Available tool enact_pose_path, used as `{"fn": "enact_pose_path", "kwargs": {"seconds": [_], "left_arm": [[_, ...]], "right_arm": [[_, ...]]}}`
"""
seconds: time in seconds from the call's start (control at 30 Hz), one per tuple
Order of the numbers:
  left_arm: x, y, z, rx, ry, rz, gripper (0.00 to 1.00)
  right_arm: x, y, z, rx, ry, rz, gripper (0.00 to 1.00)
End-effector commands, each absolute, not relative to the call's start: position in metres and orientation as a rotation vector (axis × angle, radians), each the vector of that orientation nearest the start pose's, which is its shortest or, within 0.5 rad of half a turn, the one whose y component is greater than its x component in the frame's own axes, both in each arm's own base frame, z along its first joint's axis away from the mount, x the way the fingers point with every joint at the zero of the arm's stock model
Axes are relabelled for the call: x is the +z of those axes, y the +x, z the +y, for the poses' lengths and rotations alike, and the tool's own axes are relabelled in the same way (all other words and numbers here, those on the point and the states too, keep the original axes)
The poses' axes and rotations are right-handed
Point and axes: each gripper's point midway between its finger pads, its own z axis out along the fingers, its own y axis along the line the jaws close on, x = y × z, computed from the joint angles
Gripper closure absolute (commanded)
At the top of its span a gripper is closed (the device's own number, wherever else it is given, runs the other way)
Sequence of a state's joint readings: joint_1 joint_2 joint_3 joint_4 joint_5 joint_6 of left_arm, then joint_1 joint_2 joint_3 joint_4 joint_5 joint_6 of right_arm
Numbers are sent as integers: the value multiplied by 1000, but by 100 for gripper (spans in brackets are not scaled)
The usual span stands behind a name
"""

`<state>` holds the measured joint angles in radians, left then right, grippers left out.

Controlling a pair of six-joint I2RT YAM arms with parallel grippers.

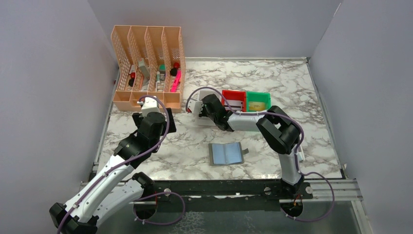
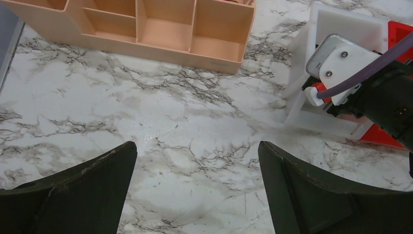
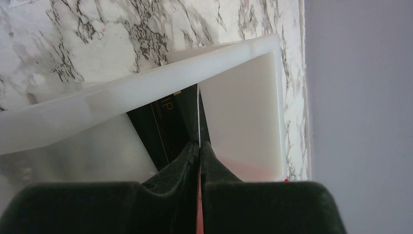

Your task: Take the credit cards out of the card holder

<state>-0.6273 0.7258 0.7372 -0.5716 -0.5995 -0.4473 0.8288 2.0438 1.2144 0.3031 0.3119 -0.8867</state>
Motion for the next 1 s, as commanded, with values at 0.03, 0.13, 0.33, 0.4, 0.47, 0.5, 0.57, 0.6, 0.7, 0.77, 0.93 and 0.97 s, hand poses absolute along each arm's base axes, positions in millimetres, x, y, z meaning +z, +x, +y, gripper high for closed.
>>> {"fn": "enact_pose_path", "kwargs": {"seconds": [0.03,0.13,0.33,0.4,0.47,0.5,0.57,0.6,0.7,0.77,0.93,0.97], "left_arm": [[195,245,-67,-2,-180,2014,1],[195,245,-67,1,-180,2014,1],[194,245,-68,1,-177,2018,1],[194,246,-68,2,-175,2020,1],[193,246,-68,4,-172,2024,1],[192,246,-68,4,-171,2025,1],[192,246,-69,5,-169,2027,1],[192,246,-69,5,-170,2026,1],[192,246,-68,7,-169,2027,1],[192,246,-68,7,-170,2027,1],[192,246,-68,6,-171,2026,1],[192,246,-69,5,-170,2027,1]], "right_arm": [[70,434,345,-357,-1455,1470,87],[71,435,343,-362,-1444,1475,77],[77,431,345,-317,-1407,1484,68],[78,430,345,-301,-1400,1486,67],[80,429,344,-300,-1395,1485,67],[79,430,343,-302,-1393,1487,67],[81,431,341,-307,-1383,1493,66],[81,431,340,-308,-1378,1498,66],[88,430,339,-270,-1334,1513,61],[92,427,341,-228,-1314,1525,59],[108,426,341,-147,-1210,1569,57],[110,426,342,-128,-1188,1582,57]]}}
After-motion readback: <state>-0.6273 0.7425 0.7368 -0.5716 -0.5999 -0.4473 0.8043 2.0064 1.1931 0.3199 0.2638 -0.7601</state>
